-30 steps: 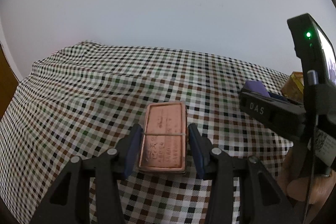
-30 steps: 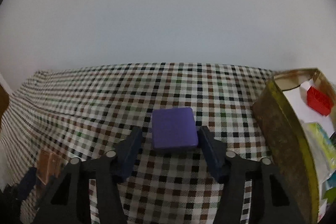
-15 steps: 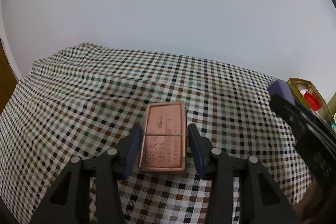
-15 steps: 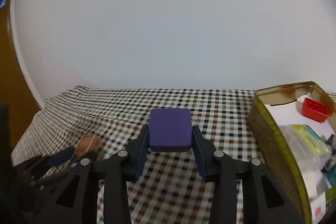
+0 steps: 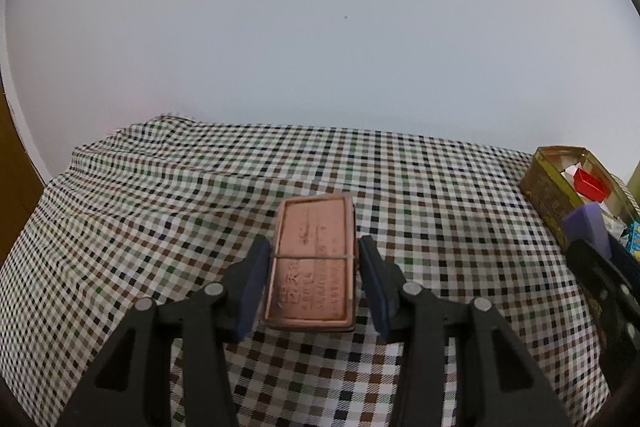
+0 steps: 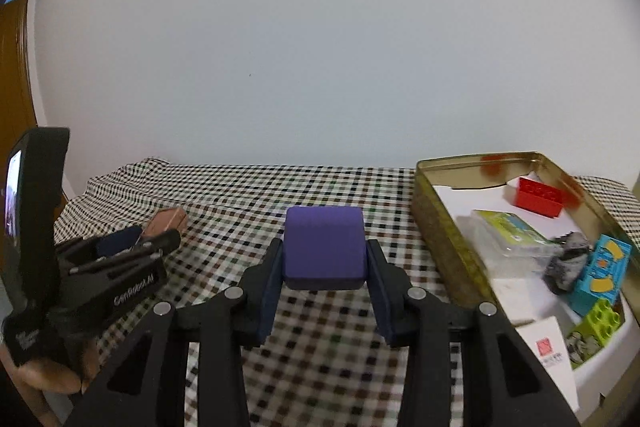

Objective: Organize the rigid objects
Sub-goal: 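Carry the copper case and purple block over the gold tin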

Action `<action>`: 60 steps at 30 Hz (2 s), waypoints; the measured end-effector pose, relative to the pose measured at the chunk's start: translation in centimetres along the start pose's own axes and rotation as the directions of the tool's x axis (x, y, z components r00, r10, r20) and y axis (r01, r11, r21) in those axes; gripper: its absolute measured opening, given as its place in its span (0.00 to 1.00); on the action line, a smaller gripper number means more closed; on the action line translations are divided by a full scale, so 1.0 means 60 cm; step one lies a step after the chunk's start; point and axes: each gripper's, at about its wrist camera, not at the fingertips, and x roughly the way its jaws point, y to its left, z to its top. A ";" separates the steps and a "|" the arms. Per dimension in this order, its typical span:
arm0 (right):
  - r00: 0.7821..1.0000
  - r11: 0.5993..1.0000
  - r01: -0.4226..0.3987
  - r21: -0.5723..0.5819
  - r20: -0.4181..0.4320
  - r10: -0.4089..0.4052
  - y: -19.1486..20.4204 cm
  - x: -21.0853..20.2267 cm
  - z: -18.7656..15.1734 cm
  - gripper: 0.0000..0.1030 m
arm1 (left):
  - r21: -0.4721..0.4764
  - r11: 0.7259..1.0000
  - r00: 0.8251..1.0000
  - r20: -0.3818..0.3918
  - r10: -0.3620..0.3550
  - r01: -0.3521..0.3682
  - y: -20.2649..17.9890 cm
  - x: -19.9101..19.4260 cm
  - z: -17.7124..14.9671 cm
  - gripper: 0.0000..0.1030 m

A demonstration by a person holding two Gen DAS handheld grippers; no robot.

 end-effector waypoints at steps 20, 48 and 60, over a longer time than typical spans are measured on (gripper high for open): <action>0.999 1.000 0.010 -0.029 0.044 -0.009 0.012 -0.019 0.001 0.41 | -0.036 0.998 0.998 0.028 0.049 -0.048 -0.020 -0.041 -0.015 0.43; 0.994 0.998 0.034 -0.059 0.101 -0.028 0.004 -0.066 -0.007 0.41 | -0.056 0.995 0.990 0.107 0.088 -0.083 -0.063 -0.097 -0.037 0.43; 0.990 0.996 0.057 -0.066 0.135 -0.047 -0.009 -0.099 -0.011 0.42 | -0.026 0.995 0.981 0.165 0.097 -0.094 -0.104 -0.129 -0.050 0.43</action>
